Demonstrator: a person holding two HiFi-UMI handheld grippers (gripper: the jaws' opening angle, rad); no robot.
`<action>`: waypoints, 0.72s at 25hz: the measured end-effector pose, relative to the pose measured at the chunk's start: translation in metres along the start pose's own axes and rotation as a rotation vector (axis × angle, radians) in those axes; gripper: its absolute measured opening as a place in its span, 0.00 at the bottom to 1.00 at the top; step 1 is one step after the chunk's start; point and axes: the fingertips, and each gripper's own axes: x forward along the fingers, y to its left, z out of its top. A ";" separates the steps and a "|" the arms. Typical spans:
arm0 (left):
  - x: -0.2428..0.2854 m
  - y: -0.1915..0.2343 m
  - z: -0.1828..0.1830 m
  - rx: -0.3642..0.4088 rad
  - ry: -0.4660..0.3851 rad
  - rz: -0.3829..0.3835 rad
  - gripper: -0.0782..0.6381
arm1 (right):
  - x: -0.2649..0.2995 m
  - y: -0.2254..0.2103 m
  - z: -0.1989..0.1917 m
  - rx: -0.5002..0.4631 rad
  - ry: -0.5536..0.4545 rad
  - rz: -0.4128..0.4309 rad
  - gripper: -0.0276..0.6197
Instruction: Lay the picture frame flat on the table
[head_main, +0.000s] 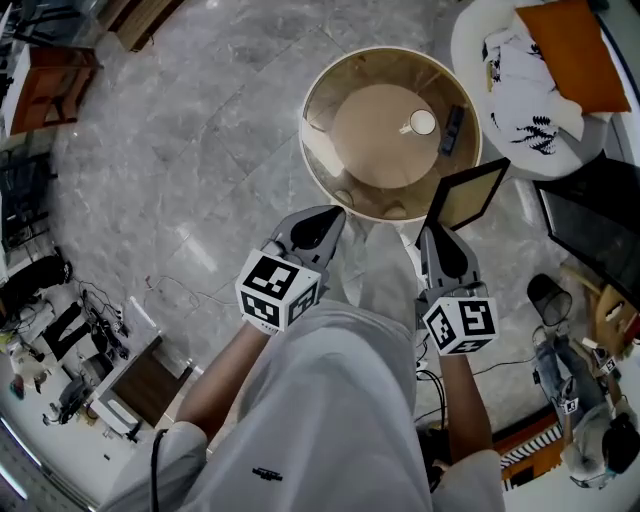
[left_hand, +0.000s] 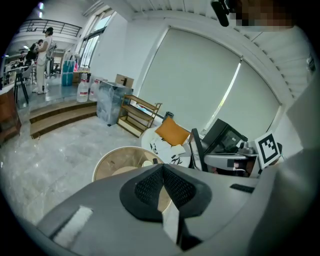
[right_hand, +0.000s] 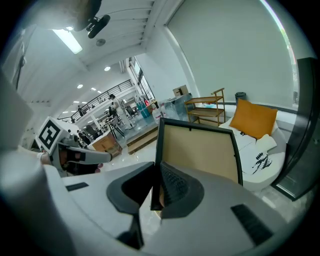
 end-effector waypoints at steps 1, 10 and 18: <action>0.004 0.003 -0.006 -0.006 0.010 0.001 0.12 | 0.005 -0.002 -0.006 0.001 0.010 0.003 0.10; 0.052 0.024 -0.064 -0.041 0.094 0.000 0.12 | 0.063 -0.031 -0.070 0.083 0.121 0.035 0.10; 0.094 0.058 -0.099 -0.066 0.116 0.038 0.12 | 0.112 -0.048 -0.134 0.096 0.221 0.050 0.10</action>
